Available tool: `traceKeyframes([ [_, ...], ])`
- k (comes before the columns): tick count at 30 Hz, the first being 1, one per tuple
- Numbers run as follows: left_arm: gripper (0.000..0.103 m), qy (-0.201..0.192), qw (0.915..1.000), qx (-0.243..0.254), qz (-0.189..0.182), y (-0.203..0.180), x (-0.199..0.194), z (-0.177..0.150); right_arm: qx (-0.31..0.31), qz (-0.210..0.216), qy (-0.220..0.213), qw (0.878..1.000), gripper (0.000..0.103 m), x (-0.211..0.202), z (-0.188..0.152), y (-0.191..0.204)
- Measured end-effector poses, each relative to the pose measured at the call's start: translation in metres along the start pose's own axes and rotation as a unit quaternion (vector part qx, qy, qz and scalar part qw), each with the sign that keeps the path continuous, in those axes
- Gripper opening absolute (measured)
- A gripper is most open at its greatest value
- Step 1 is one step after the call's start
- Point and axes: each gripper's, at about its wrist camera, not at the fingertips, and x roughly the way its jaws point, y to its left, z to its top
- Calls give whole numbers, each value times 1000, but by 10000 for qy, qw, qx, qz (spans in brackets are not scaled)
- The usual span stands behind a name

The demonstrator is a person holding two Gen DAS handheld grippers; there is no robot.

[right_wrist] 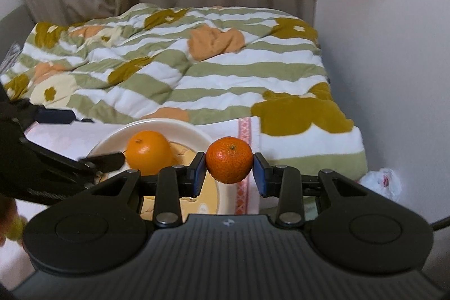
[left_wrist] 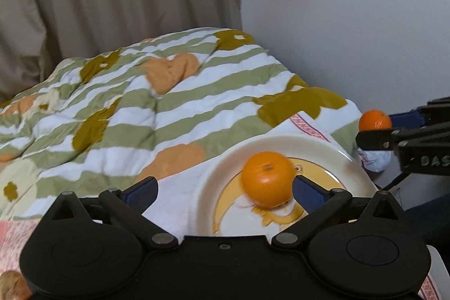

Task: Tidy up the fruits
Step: 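Open the left gripper over the bowl while the right lowers and releases the tangerine beside it, then move both grippers back toward the remaining fruits on the runner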

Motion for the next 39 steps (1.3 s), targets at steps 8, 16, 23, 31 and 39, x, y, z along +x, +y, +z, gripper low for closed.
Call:
traceKeyframes([
  [8,103,29,9986,-500,155,25,-26,-8,-657,113,254,9975,51,29,-8,29],
  [16,103,1,9962,-822,282,32,-41,-24,-1232,49,318,9919,51,56,-20,46],
  [23,103,48,9959,-834,333,28,-51,-33,-1449,69,142,9893,93,53,-24,54],
  [31,103,-70,9946,-916,486,23,-77,-41,-1292,-16,-115,9916,103,17,-29,52],
  [39,103,-425,9924,-953,648,11,-128,-49,-943,-12,-369,9949,103,-46,-30,43],
])
